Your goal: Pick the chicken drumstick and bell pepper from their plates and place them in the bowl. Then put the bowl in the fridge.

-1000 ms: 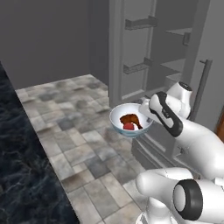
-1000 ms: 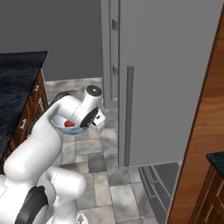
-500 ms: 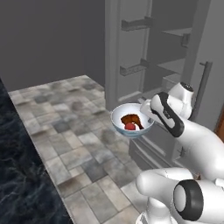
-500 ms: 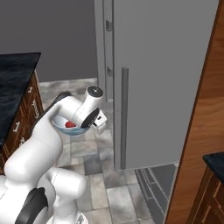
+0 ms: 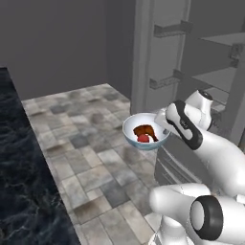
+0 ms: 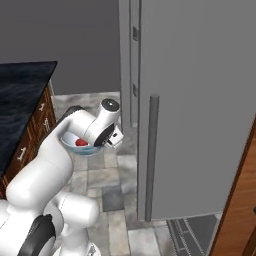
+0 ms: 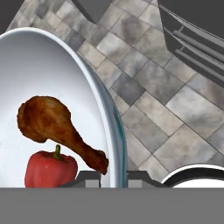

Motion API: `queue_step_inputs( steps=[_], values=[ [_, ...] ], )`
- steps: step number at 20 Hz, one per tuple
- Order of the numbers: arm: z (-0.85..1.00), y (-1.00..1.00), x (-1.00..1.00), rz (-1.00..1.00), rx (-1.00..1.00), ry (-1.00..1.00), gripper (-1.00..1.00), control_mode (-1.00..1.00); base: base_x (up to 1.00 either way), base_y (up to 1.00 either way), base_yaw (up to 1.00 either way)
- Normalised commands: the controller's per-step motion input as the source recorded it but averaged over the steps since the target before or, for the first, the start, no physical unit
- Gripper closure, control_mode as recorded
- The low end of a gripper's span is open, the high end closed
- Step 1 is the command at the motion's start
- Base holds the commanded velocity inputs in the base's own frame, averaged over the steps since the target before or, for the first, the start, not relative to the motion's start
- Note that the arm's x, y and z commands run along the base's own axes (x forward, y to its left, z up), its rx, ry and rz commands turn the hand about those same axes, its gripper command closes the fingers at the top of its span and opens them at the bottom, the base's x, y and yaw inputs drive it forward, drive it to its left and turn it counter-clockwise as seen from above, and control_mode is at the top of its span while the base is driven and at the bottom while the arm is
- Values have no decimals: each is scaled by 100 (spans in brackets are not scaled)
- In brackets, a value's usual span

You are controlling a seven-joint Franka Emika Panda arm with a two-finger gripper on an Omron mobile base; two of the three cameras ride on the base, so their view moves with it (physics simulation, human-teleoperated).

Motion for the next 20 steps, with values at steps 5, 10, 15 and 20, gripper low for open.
queue_step_inputs(
  steps=[5, 10, 15, 20],
  values=[
    [0, 0, 0, 0, 0, 0, 100, 100, 57, 0, -3],
    [0, 0, 0, 0, 0, 0, 100, 100, 60, -8, -21],
    [0, 0, 0, 0, 0, 0, 100, 100, 44, -21, -39],
    [0, 0, 0, 0, 0, 0, 100, 100, 14, -13, -48]
  ],
)
